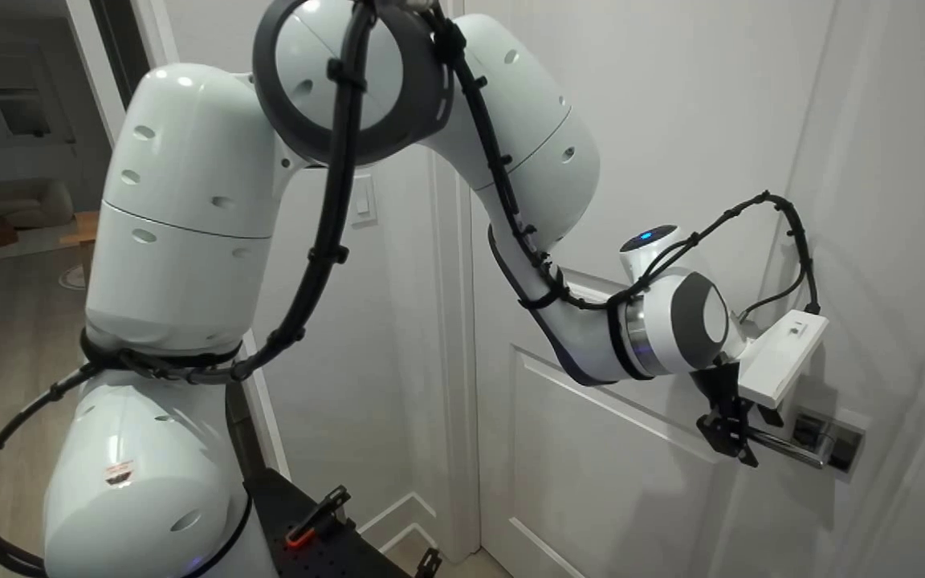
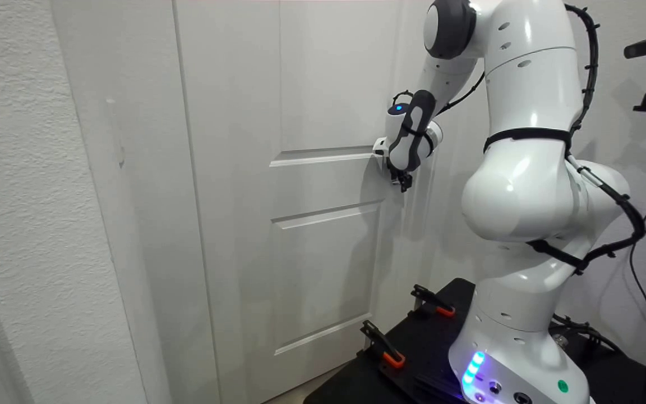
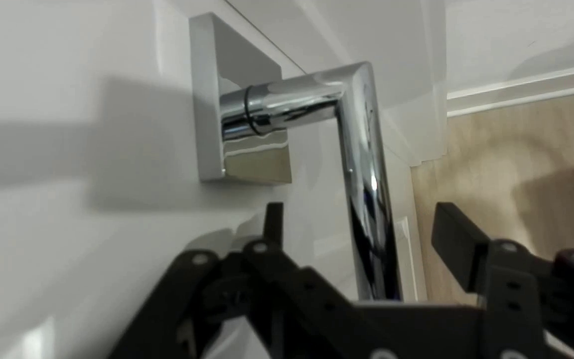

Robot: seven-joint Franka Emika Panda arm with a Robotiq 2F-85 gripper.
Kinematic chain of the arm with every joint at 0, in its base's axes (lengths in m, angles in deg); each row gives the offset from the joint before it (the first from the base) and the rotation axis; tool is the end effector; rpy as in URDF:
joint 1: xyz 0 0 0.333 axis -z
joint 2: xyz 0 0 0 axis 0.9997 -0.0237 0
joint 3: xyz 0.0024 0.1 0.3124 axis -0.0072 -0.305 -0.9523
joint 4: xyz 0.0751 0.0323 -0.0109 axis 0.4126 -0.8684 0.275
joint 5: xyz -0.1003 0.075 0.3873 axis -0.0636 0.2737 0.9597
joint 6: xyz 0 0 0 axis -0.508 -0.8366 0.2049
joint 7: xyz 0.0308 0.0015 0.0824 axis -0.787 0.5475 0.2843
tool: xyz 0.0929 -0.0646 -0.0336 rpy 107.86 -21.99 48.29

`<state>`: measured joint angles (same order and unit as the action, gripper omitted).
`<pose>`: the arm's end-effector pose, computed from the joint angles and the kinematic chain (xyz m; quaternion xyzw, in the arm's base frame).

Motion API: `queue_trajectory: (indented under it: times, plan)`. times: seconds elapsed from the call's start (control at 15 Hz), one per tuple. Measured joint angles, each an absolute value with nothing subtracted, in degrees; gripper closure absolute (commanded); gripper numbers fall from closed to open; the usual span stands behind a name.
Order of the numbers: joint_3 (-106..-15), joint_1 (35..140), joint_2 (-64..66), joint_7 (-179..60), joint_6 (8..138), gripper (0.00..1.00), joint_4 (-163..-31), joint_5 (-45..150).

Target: Close and open the door.

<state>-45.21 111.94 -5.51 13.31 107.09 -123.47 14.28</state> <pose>0.5014 -0.3910 0.2692 0.7969 0.5301 -0.0491 0.2855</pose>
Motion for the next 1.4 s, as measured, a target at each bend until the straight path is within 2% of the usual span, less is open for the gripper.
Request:
queue_trajectory:
  times: [0.93, 1.4]
  plan:
    - [-45.1, 111.9, -6.1, 13.1, 107.2, 0.0, -124.1, 14.1]
    - [-45.2, 108.4, 2.9, 7.9, 104.3, 0.0, -130.0, 15.6]
